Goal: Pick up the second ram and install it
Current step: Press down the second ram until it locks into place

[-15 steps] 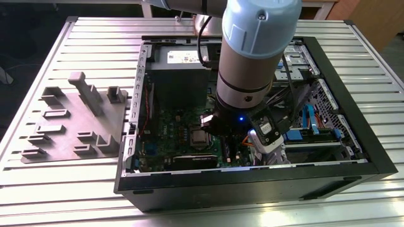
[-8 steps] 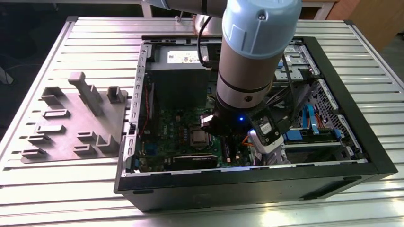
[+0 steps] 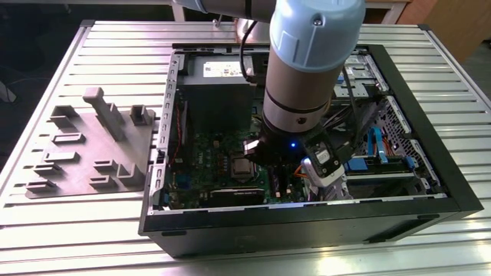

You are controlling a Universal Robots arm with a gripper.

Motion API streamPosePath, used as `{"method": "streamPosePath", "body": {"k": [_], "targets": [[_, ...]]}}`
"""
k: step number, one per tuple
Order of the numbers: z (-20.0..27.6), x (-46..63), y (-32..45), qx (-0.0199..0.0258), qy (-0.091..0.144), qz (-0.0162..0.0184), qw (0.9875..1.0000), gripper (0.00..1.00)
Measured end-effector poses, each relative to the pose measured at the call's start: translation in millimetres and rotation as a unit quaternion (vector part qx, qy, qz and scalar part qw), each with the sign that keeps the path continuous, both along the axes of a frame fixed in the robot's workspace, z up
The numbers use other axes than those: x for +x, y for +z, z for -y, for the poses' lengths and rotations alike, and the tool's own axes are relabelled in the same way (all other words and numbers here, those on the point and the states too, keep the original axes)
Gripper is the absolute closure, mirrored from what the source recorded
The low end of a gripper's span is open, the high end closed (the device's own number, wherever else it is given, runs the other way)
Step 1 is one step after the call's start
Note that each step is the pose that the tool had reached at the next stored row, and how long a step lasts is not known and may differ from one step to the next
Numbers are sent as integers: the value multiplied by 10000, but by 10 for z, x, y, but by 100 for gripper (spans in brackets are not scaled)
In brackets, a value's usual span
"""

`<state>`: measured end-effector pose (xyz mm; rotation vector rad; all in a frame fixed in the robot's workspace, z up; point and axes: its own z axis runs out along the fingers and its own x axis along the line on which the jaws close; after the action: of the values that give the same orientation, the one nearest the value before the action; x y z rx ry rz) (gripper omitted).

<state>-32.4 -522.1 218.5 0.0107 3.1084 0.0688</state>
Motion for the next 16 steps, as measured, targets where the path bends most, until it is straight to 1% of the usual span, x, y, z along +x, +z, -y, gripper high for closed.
{"method": "streamPosePath", "body": {"k": [14,16], "targets": [[0,0,-22,-1,0,0,10000,90],[-3,1,3,14,0,4,10000,90]]}}
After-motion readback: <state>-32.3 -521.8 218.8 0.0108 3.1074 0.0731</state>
